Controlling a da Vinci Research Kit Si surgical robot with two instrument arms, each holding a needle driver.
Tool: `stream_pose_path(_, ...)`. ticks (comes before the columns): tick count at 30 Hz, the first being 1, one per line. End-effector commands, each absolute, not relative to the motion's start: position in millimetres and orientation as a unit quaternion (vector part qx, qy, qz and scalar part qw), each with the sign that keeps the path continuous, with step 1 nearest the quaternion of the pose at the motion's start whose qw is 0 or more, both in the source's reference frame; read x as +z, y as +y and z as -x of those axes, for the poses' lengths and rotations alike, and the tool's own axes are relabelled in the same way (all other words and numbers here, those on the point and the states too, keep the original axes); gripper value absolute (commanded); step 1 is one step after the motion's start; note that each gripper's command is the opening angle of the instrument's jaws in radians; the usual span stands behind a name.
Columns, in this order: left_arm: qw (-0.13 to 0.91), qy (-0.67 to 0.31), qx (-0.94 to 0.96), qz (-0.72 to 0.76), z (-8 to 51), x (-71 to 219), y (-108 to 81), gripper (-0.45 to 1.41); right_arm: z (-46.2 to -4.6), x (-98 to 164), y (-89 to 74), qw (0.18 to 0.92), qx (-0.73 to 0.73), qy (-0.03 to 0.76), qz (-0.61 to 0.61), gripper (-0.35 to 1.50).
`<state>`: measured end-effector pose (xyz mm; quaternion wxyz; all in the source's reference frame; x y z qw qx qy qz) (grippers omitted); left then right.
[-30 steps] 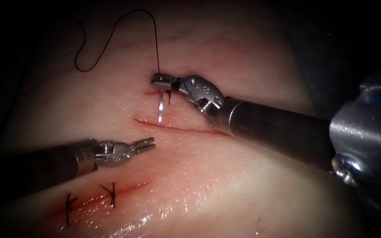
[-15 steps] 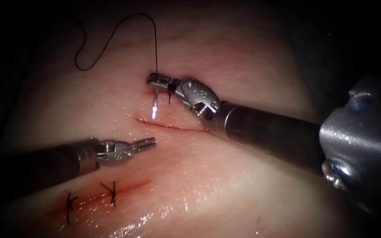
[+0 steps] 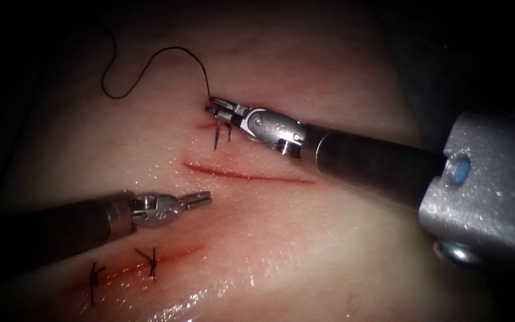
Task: Wound Closure
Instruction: Throw the needle through the top of the incision with the right needle driver.
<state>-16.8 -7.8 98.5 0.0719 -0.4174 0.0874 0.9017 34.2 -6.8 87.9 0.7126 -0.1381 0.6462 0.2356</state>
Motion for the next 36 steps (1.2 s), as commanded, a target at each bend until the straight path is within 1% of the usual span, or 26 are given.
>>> stream_pose_path(1, 0.072, 0.087, 0.901, 0.418, 17.3, 99.0, -7.7, -0.23, -35.3, 88.5, -6.6, 0.712, 0.228, 0.649, 0.142, -0.35)
stream_pose_path(36, 0.072, 0.084, 0.900, 0.421, 17.4, 98.2, -8.0, -0.25, -36.5, 89.3, -8.2, 0.709, 0.182, 0.654, 0.192, -0.35)
